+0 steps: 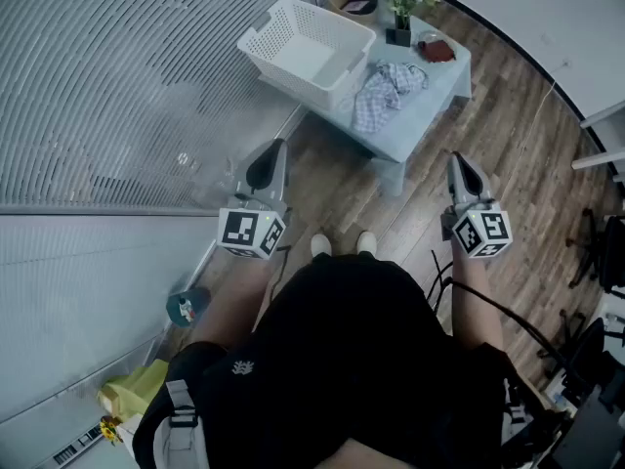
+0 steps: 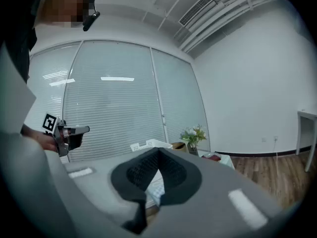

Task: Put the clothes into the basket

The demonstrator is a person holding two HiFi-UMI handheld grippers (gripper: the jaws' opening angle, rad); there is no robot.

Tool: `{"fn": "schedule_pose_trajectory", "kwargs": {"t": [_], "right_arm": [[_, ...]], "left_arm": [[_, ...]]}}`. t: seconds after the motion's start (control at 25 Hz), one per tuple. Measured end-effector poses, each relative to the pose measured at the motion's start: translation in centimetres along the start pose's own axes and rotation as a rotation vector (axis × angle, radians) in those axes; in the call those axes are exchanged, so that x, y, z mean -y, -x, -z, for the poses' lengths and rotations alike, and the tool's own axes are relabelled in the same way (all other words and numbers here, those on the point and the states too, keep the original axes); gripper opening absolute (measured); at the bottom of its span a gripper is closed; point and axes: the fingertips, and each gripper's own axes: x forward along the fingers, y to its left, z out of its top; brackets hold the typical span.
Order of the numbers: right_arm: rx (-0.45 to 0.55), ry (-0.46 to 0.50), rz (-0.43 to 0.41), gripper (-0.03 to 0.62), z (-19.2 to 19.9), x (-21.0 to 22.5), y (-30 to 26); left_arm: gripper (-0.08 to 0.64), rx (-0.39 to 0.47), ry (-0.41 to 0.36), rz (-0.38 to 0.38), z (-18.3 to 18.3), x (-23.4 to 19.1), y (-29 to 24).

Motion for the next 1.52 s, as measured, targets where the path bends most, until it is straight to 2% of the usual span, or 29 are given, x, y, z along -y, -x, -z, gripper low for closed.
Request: {"fn": "schedule_pose_trajectory", "kwargs": {"t": [0.36, 0.56, 0.92, 1.12, 1.24, 1.4, 1.52], "right_arm": [[-0.008, -0.018, -0.013, 0.000, 1.1, -1.3, -0.2], [-0.014, 0.005, -0.034, 0.000, 0.9, -1.7, -0.6], [-0.046, 0.001, -0.056, 0.000, 1.4, 0.8, -0.9], [-0.076, 0.013, -0.105, 0.000, 2.9, 2.0, -1.6], [-0.096, 0.000, -0.115, 0.000, 4.0, 3.0, -2.2], [-0.103, -0.033, -0.109, 0.000, 4.9, 3.8, -3.3], [-0.126, -0.065, -0.102, 0.000, 6.0, 4.3, -4.8]], "left_arm": [[0.006, -0.049, -0.111, -0.036, -0.2, -2.0, 1.2], [0.006, -0.049, -0.090, -0.056, -0.1, -2.3, 1.5], [0.006, -0.032, -0.052, -0.098, 0.3, -1.1, 0.4], [0.006, -0.057, -0.034, -0.109, 2.2, 1.5, -1.1], [0.006, -0.057, -0.048, -0.099, 2.2, 2.5, -1.8], [0.006, -0.051, -0.064, -0.075, 1.3, 1.4, -2.9], [0.006, -0.058, -0.041, -0.078, 1.8, 0.1, -4.8]]}}
